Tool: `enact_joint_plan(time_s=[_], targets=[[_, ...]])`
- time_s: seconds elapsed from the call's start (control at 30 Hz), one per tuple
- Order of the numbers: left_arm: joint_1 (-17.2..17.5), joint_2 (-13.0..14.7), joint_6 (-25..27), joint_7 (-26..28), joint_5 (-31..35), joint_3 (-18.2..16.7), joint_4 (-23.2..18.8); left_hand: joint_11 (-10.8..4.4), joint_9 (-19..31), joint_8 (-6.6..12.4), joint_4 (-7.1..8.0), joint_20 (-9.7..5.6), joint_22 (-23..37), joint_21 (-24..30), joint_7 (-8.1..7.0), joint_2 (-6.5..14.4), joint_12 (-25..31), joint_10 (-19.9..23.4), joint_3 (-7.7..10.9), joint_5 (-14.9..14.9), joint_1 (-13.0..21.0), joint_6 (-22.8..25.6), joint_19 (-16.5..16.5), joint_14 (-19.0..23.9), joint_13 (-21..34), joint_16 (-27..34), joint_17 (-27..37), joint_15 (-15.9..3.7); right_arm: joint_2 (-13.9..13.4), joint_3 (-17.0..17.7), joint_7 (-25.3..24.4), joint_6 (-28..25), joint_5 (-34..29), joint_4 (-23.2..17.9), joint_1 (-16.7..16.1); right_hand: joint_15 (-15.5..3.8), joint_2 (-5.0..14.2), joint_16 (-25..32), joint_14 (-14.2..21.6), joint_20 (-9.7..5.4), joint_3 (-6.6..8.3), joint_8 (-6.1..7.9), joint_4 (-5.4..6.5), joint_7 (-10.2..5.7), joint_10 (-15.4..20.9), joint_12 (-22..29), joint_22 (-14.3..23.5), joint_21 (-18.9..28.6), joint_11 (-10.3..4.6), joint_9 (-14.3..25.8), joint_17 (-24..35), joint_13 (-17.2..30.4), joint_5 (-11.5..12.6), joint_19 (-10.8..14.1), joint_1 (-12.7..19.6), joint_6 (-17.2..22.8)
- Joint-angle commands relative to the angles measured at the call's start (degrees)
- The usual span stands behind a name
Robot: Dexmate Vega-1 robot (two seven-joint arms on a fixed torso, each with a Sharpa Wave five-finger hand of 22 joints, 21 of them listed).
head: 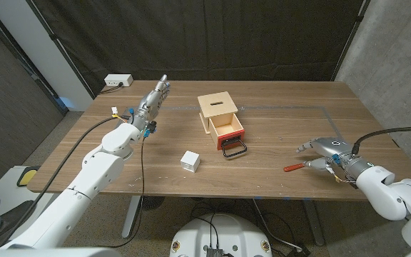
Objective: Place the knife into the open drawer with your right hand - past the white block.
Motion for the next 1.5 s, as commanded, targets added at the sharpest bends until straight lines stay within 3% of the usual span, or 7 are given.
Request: enact_joint_plan(time_s=[0.03,0.43,1.03,1.5], targets=[[0.61,0.13,0.8,1.28,0.37,-0.24,-1.4,-0.14,0.17,-0.24,0.01,-1.14,0.36,-0.16,0.01,-0.07,-0.17,0.17,-0.38,-0.22,0.5,0.09,-0.62,-0.2,0.17,-0.29,0.2,-0.05,-1.15,-1.39,-2.58,0.51,1.03,2.43,0.16,-6.29,0.38,0.24,0.76,-0.38,-0.35,-0.17,-0.06,0.04,0.14,-0.12,0.18,0.05,-0.12,0.25,0.26,0.13,0.39,0.05,0.43,0.42],[1.44,0.49,0.84,1.12,0.26,-0.52,-2.43,0.11,0.18,-0.45,0.04,-1.07,0.39,-0.18,0.03,0.04,-0.42,-0.24,-0.52,-0.32,0.55,-0.2,-0.96,-0.45,0.18,-0.39,0.21,-0.04,-3.72,-3.31,-5.08,1.92,2.76,6.18,1.04,-6.53,0.45,0.64,2.55,-1.92,-1.25,0.32,0.31,0.04,1.23,0.12,0.23,0.52,-0.11,0.36,0.26,0.19,0.47,1.33,0.51,2.27],[3.86,0.77,1.05,1.99,0.05,-1.59,-4.27,-0.04,0.2,-0.57,0.08,-0.99,0.42,-0.07,0.01,0.15,-0.52,-0.27,-0.77,-0.47,0.61,-0.22,-1.1,-0.52,0.2,-0.4,0.21,-0.02,-6.64,-5.28,-7.26,1.1,4.25,8.67,2.26,-7.51,0.88,0.98,5.42,-3.13,-1.92,0.86,0.64,0.02,3.83,0.74,0.27,1.11,-0.06,0.44,0.27,0.23,0.65,3.44,0.8,4.9],[3.96,0.77,1.32,2.12,-0.02,-1.84,-4.32,0.04,0.21,-0.69,0.1,-0.83,0.44,-0.03,-0.18,0.25,-0.84,-0.99,-0.96,-0.57,0.66,-0.34,-1.23,-0.82,0.21,-0.48,0.22,-0.06,-8.79,-8.21,-8.67,-0.48,5.17,10.31,4.1,-8.5,1.84,0.87,12.15,-4.78,-2.34,1.96,0.74,0.0,11.86,2.89,0.35,1.32,0.01,0.6,0.26,0.47,0.57,5.61,1.92,11.0]])
